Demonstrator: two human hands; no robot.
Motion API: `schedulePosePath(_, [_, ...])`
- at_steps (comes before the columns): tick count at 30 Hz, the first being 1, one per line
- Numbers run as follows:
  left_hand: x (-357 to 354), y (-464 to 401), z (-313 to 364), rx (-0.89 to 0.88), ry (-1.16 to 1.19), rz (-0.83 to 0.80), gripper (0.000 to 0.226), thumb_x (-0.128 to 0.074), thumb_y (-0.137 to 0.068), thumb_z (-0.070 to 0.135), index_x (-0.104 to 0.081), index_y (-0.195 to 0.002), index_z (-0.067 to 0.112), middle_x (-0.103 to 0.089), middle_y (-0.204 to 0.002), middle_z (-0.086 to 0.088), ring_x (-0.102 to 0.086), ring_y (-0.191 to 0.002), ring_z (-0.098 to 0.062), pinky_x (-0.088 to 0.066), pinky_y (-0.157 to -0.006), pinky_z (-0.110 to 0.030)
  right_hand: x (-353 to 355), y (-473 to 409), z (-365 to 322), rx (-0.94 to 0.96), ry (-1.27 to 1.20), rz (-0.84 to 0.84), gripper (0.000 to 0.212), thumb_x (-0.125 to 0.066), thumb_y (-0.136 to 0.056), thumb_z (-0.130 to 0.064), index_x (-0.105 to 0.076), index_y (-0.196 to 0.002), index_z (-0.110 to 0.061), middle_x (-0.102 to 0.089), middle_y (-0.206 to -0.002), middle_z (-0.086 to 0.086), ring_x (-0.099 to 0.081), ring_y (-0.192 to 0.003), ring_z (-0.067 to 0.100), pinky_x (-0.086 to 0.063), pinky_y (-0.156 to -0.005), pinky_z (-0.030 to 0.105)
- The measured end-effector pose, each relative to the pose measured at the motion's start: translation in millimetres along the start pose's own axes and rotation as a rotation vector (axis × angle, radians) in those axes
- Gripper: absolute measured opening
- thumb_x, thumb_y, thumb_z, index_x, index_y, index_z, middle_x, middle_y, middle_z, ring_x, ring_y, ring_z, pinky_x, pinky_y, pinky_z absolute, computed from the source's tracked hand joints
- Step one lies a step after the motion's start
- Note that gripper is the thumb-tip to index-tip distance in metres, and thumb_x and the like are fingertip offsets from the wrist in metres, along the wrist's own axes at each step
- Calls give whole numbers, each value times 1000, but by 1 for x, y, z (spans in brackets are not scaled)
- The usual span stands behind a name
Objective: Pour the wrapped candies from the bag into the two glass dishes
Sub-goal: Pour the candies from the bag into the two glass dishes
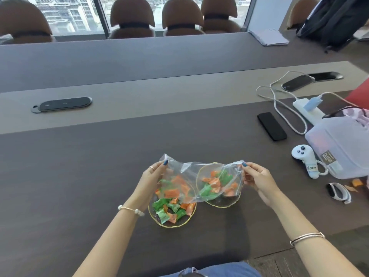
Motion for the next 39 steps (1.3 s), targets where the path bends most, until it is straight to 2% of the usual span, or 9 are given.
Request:
schedulePosePath(5, [-4, 19, -25, 43, -206, -246, 45, -60, -86, 28, -49, -129, 33, -69, -115, 5, -68, -103, -13, -53, -89, -30, 11, -17, 5, -28, -55, -29, 17, -53, -90, -13, -67, -79, -15, -67, -58, -8, -58, -50, 3, -46, -47, 16])
schedulePosePath(8, [-14, 28, -30, 64, -264, -216, 31, -47, -95, 17, -53, -120, 35, -67, -110, 5, -69, -97, -4, -55, -85, -25, 14, -25, 7, -39, -78, -45, 18, -51, -90, -12, -66, -79, -14, -68, -56, -8, -60, -50, 3, -47, -47, 16])
schedulePosePath(12, [-20, 26, -23, 44, -280, -102, 27, -46, -95, 25, -66, -110, 14, -70, -85, -14, -63, -72, -25, -55, -74, -46, 15, -32, 8, -54, -76, -66, 18, -51, -90, -12, -66, -80, -14, -68, -59, -7, -60, -52, 4, -48, -48, 17])
schedulePosePath(15, [-36, 28, 1, -34, -251, -78, 48, -47, -91, 39, -65, -95, -5, -63, -66, -12, -52, -54, -18, -48, -53, -30, 16, -37, 11, -65, -63, -79, 13, -53, -89, -15, -66, -85, -14, -65, -69, -1, -59, -58, 9, -47, -54, 23])
schedulePosePath(18, [-50, 28, 20, -142, -238, -74, 49, -50, -84, 48, -68, -79, 3, -54, -62, -10, -40, -51, -18, -33, -46, -26, 16, -41, 13, -69, -71, -85, 12, -52, -89, -14, -65, -87, -15, -63, -68, -3, -58, -54, 7, -47, -52, 23])
schedulePosePath(26, [-78, 29, 52, -208, 157, -189, 27, -61, -82, 19, -70, -107, 21, -61, -62, 9, -44, -50, -4, -34, -44, -14, 11, -43, 21, -85, -64, -133, 16, -51, -90, -12, -66, -85, -16, -58, -72, 4, -53, -56, 11, -45, -56, 25])
schedulePosePath(30, [-78, 30, 66, -244, 228, -248, 40, -69, -77, 23, -66, -117, 21, -68, -80, 0, -60, -74, -12, -52, -65, -22, 10, -43, 23, -90, -40, -141, 15, -52, -89, -13, -66, -85, -16, -56, -70, 3, -51, -55, 9, -45, -53, 19])
schedulePosePath(33, [-81, 32, 77, -288, 277, -271, 36, -55, -82, 8, -64, -116, 17, -69, -62, 11, -63, -57, -2, -54, -61, -18, 9, -41, 22, -93, -33, -152, 13, -53, -89, -13, -65, -84, -15, -61, -67, 1, -56, -55, 8, -48, -54, 18])
schedulePosePath(39, [-84, 36, 95, -334, 277, -290, 42, -39, -85, 4, -63, -118, 14, -69, -67, 15, -59, -53, -1, -52, -57, -17, 3, -40, 15, -74, -86, -150, 13, -54, -88, -11, -65, -83, -14, -67, -65, -1, -61, -57, 9, -49, -57, 20])
Point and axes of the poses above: each hand's wrist, its own y-axis away from the middle knuckle, its own x-axis out of the back of the hand, z = x × y, the point moved 3 cm from there along -y, towards the middle knuckle
